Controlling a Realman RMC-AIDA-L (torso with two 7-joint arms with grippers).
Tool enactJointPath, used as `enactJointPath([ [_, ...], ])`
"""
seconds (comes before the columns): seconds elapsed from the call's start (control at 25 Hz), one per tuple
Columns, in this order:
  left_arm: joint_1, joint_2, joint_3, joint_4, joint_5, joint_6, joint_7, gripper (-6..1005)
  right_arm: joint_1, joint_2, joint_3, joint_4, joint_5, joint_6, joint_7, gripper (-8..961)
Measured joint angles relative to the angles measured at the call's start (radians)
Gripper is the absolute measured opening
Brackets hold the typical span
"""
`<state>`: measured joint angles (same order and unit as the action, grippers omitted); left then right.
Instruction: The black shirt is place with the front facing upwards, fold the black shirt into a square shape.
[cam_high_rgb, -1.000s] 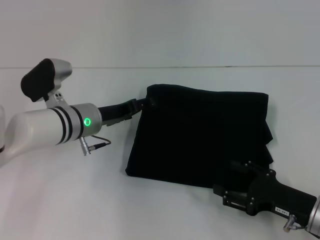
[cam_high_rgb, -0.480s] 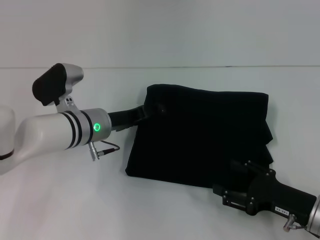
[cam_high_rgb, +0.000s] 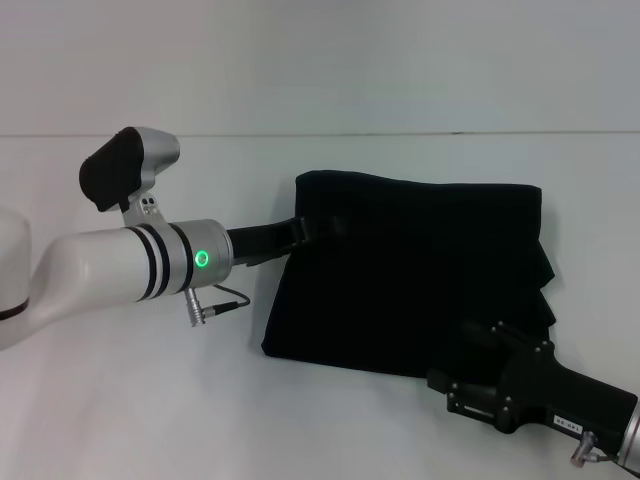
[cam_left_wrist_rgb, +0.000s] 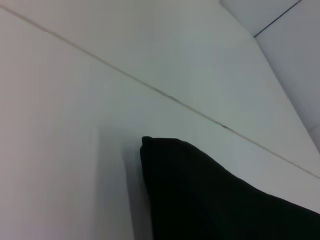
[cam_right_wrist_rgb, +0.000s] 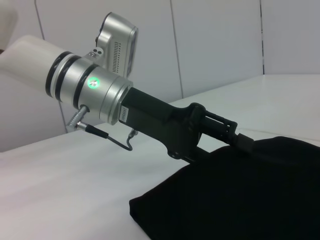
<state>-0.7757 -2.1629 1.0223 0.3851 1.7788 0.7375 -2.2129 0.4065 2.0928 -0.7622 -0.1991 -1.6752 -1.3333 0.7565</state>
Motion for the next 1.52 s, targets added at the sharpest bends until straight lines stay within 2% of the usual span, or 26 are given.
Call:
enactJointPath([
  [0.12,0.004,0.000,0.000,0.001,-0.001,-0.004,0.000,745,0.000,0.001,0.001,0.000,0.000,-0.007,-0.001,867],
  [0.32,0.010,0.000,-0.002,-0.001,-0.001,-0.013,0.001,520,-0.001,0.001,0.004,-0.001,0.001,-0.013,-0.001,867],
  [0.68,0.021,-0.004,-0.024,-0.002,-0.022,-0.017,0.001,301,-0.002,0.001,0.005,-0.001,0.007,-0.018,-0.003,867],
  [0.88,0.058,-0.005,-0.031,-0.003,-0.080,-0.010,-0.003,126,0.000,0.001,0.009,-0.003,0.009,-0.018,-0.003,867],
  [1.04,0.121,-0.008,-0.052,-0.003,-0.192,-0.003,0.021,112,0.004,0.001,0.012,-0.004,0.010,-0.017,-0.004,867],
  [1.12,0.175,-0.011,-0.054,-0.015,-0.323,0.019,0.075,105,0.007,0.001,0.014,-0.005,0.010,-0.015,-0.005,868],
  [1.32,0.198,-0.009,-0.054,-0.053,-0.429,0.053,0.145,105,0.011,0.002,0.017,-0.014,0.010,-0.017,-0.005,868],
  [1.52,0.201,-0.006,-0.054,-0.060,-0.436,0.065,0.150,104,0.012,0.003,0.018,-0.016,0.010,-0.017,-0.005,868],
])
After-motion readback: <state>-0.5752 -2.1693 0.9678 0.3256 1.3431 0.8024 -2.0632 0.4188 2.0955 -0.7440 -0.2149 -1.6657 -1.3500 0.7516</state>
